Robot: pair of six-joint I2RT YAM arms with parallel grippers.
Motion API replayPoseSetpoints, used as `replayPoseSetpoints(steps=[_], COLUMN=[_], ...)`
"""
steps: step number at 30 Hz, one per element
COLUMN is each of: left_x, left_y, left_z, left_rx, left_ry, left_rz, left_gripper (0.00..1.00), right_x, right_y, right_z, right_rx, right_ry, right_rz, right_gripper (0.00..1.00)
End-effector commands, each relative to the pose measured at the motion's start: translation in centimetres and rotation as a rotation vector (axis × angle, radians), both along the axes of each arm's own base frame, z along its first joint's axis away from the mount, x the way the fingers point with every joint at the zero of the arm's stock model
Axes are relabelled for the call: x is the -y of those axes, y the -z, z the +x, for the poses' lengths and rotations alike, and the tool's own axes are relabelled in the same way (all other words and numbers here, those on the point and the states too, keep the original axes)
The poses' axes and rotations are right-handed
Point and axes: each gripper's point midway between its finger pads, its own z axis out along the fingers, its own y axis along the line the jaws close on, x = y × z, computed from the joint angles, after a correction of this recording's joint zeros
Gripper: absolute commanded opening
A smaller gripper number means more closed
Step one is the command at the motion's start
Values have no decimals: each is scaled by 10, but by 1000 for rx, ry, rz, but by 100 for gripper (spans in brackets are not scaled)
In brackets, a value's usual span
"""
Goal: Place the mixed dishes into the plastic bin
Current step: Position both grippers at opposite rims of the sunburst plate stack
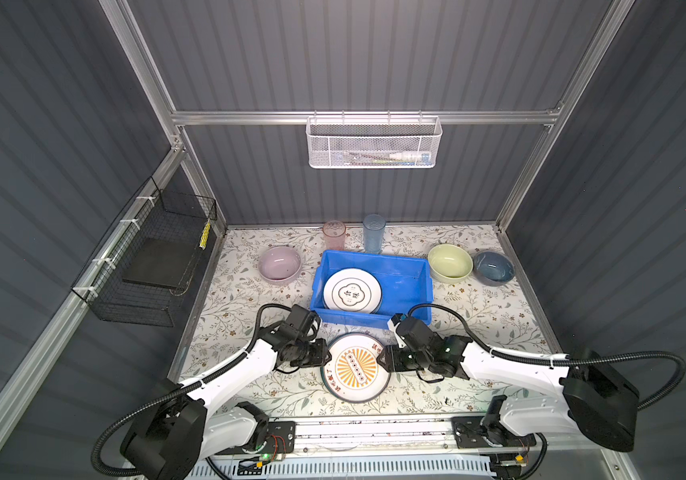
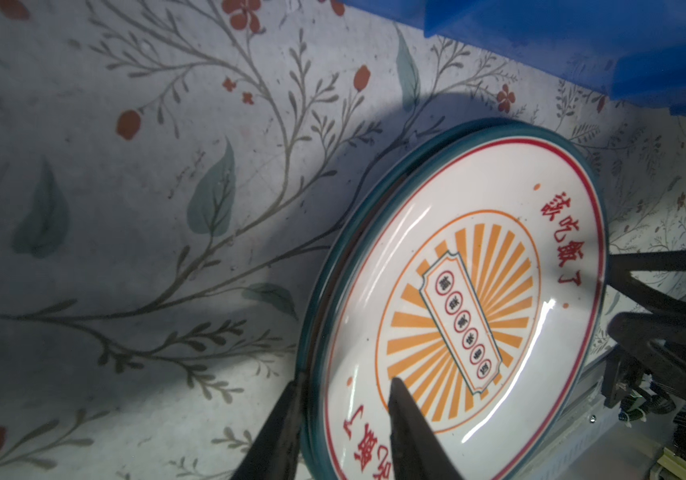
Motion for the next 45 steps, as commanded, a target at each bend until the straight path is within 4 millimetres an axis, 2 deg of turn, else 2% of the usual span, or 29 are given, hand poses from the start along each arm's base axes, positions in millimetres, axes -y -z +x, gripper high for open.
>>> replayPoseSetpoints(steps=[1,25,31,40,45], left_x=[0,-2,-2,-2,-2], left_y=[7,14,18,21,22], left_z=[-11,-12,-11,-12,-11], left_rx=[-52,-53,-56,-58,-55], left_ry=[17,-9,-12,-13,-17], left_rz=[5,2,2,0,2], left_gripper=[36,31,30,28,28], right_x=[-8,-25,-28,-36,-41], right_y=[-7,-34,-29,-5,-2], right_z=[1,-7,-3,0,0], right_rx=[0,34,38,-16,-30], right_ry=[-4,-41,-31,-25,-39], right_rz=[33,284,297,257,268], right_gripper=[52,43,41,38,36])
